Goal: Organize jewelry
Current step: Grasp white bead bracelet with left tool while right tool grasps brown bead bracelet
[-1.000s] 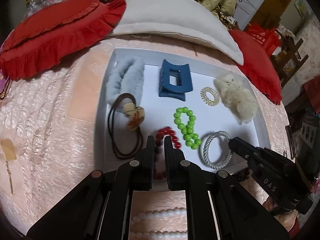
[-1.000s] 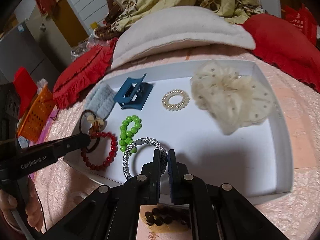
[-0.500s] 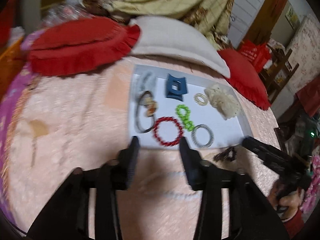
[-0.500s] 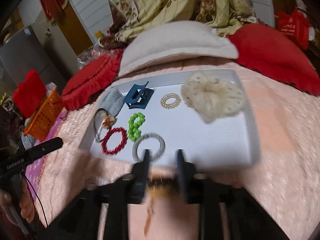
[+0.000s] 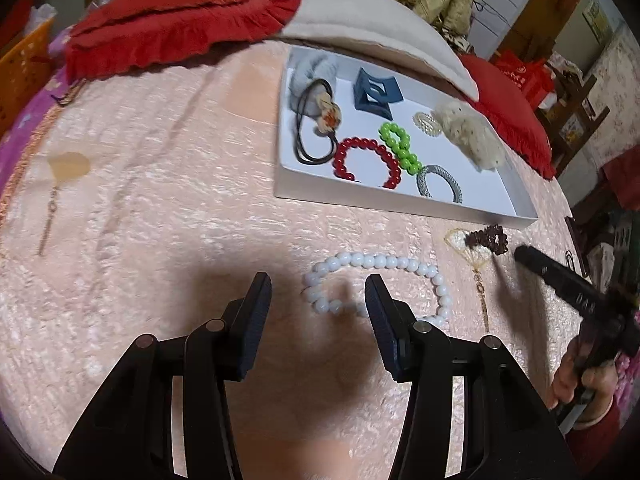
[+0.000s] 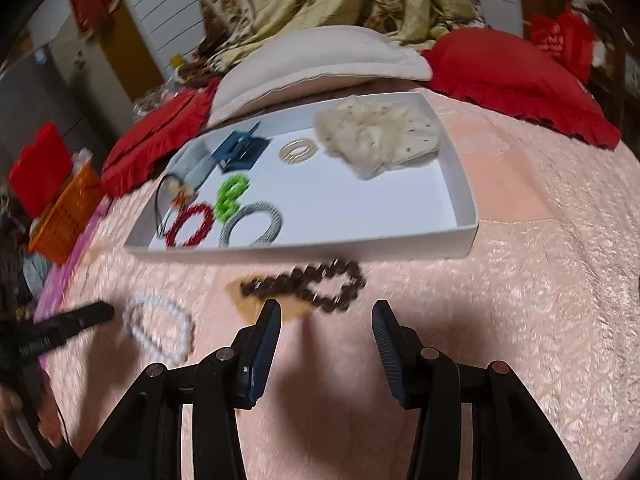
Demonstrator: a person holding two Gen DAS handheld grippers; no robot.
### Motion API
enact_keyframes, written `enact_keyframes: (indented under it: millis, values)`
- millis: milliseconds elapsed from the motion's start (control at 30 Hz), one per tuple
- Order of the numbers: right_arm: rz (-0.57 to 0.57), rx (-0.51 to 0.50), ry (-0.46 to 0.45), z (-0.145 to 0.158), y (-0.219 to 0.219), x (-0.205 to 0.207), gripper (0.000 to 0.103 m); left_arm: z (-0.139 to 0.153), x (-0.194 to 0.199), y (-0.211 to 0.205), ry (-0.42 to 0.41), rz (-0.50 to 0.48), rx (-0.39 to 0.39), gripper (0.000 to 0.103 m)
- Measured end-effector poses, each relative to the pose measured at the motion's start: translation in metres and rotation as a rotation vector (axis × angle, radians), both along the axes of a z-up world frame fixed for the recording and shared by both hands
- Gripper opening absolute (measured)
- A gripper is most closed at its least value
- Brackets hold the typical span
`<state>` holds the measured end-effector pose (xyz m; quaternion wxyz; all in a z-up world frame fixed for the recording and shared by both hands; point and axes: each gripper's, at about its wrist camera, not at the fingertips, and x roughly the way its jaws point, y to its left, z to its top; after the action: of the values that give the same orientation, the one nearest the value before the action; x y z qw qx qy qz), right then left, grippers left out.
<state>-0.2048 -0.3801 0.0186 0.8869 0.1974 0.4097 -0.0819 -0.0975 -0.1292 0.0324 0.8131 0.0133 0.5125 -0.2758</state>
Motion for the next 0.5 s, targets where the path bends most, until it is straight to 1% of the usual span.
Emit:
enact_keyframes:
  millis: [133, 167, 267, 367, 433, 500]
  values:
    - [-0.012, 0.027, 0.009, -0.005, -0.010, 0.012, 0.045, -0.010, 0.008, -0.010, 0.012, -0.021, 0.006, 0.048]
    - [-0.009, 0.029, 0.012, -0.008, -0.011, 0.015, 0.044, -0.013, 0.009, -0.011, 0.015, -0.025, 0.007, 0.048]
    - [0.007, 0.025, 0.022, -0.014, -0.007, 0.023, 0.041, -0.014, 0.006, -0.016, -0.022, -0.038, 0.014, 0.050]
    - [0.013, -0.023, 0.012, -0.015, 0.001, 0.024, 0.040, -0.015, 0.000, -0.019, -0.047, -0.049, 0.026, 0.052]
    - [0.020, -0.028, 0.009, -0.016, 0.004, 0.026, 0.032, -0.016, -0.008, -0.023, -0.058, -0.066, 0.036, 0.052]
    - [0.024, -0.002, 0.007, -0.016, 0.004, 0.027, 0.021, -0.016, -0.015, -0.028, -0.064, -0.083, 0.059, 0.051]
